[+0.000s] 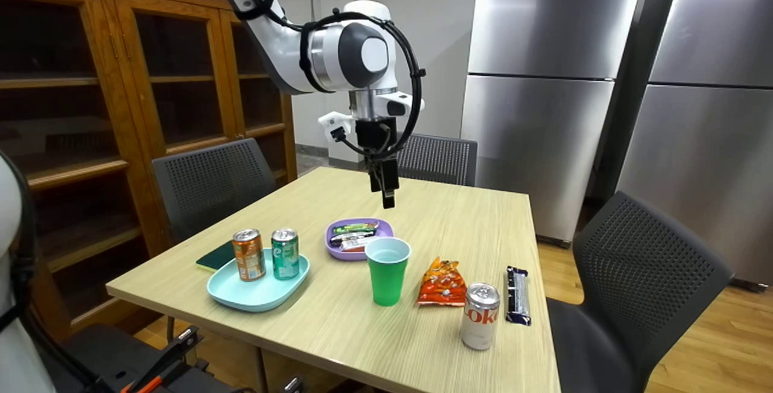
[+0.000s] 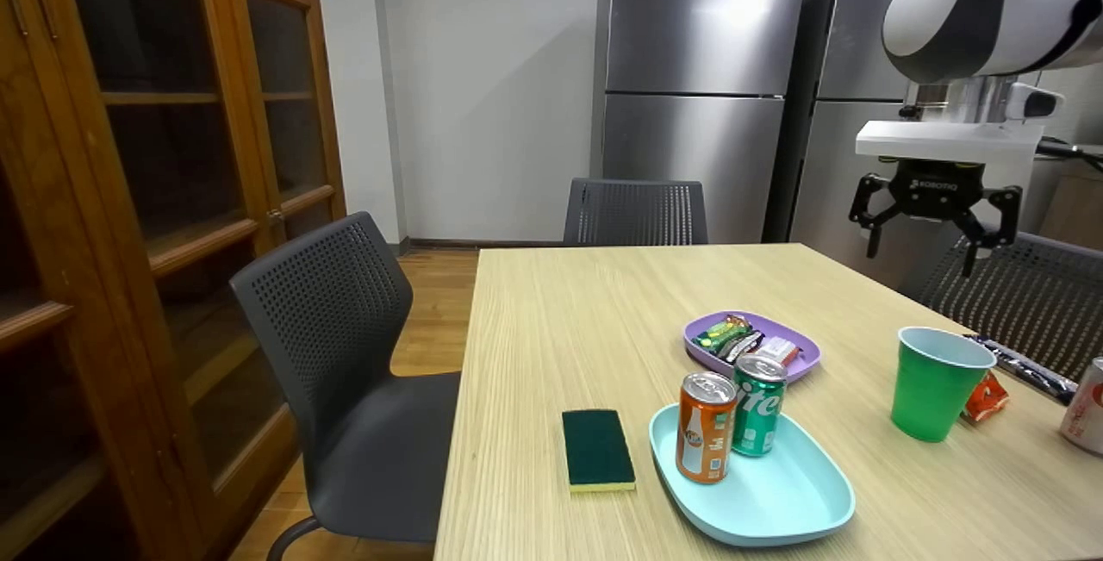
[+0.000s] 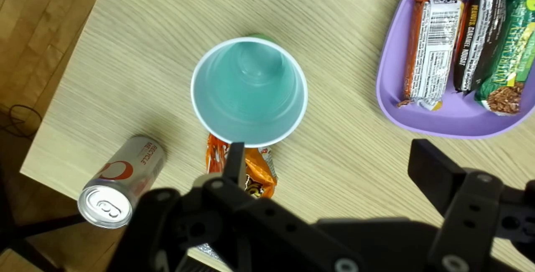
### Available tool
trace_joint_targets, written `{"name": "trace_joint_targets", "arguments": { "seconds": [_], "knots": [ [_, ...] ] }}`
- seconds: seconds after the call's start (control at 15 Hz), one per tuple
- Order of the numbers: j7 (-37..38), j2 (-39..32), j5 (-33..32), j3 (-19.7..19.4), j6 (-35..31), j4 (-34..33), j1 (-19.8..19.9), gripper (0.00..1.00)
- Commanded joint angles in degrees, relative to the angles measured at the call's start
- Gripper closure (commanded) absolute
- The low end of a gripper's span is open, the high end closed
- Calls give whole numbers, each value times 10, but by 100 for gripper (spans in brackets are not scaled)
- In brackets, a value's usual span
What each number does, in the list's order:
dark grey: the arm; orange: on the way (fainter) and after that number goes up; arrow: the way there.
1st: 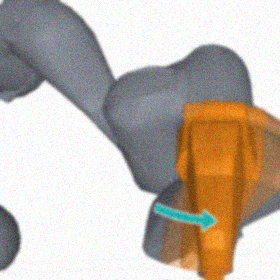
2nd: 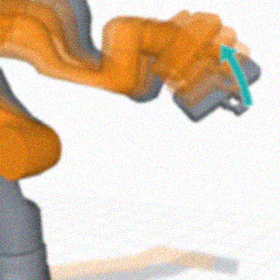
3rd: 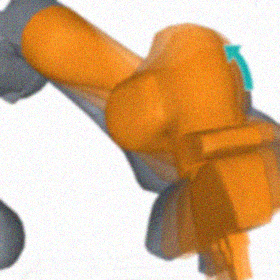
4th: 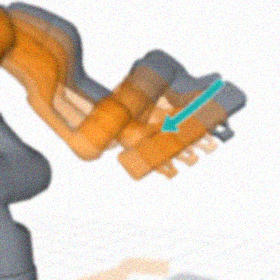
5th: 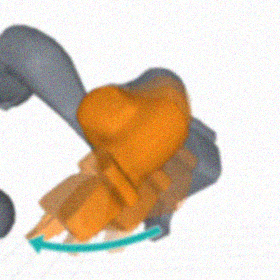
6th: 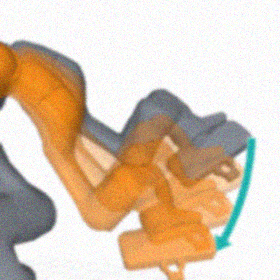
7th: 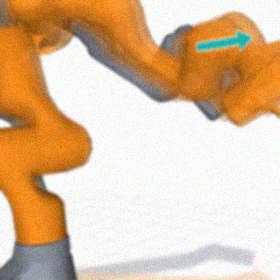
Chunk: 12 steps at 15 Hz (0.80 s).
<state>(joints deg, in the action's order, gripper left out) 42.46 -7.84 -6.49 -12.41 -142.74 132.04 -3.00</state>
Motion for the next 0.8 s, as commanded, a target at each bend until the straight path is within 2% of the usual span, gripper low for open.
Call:
{"name": "trace_joint_targets", "arguments": {
  "seconds": [0.0,0.4,0.73],
  "knots": [
    [-22,7,18,19,9,1,26,0],
    [-49,20,31,9,18,9,60,0],
    [-36,8,39,-5,28,-4,90,0]
  ]
}}
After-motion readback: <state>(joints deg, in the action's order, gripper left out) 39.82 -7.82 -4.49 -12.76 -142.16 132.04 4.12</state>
